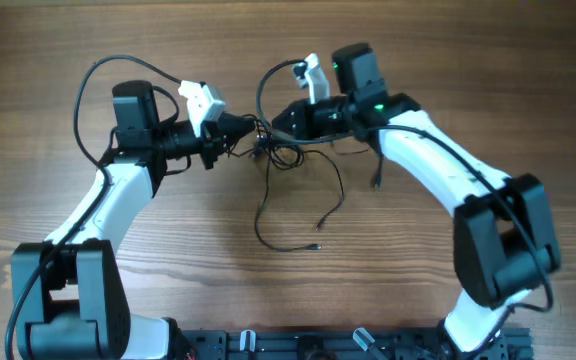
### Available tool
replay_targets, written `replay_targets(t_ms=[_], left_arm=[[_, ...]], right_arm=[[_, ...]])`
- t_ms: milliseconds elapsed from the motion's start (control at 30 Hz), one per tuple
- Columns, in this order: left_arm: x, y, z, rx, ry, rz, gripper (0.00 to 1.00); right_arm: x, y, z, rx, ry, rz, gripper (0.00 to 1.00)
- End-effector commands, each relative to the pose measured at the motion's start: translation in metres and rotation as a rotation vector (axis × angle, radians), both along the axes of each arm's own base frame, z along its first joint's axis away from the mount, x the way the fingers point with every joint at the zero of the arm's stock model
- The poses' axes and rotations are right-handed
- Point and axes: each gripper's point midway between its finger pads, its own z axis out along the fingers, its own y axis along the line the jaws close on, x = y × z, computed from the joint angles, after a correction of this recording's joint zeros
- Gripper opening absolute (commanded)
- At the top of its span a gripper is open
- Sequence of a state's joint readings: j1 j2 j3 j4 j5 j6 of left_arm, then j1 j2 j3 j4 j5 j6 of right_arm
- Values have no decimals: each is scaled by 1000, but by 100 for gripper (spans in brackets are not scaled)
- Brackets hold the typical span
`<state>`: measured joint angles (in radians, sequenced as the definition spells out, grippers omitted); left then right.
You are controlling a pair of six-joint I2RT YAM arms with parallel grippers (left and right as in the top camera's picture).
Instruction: Untangle cables
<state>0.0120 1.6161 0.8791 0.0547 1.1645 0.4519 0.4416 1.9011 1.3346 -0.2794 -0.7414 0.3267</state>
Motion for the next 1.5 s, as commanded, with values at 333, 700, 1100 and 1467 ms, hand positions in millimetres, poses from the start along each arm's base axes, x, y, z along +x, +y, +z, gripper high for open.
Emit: replay_targets(t_ms=[333, 700, 1100, 1467], left_arm=[[0, 49, -19, -15, 188, 132, 8], [-3, 62, -41, 52, 297, 215, 4], [47, 109, -55, 301, 123, 481, 8], [95, 155, 72, -27, -99, 831, 58]], right_arm=[[-38, 1, -66, -247, 180, -38, 4], [-15, 20, -87, -191, 216, -156, 4], [-56, 25, -128, -275, 377, -90, 4], [-94, 46, -151, -368, 386, -18, 4]])
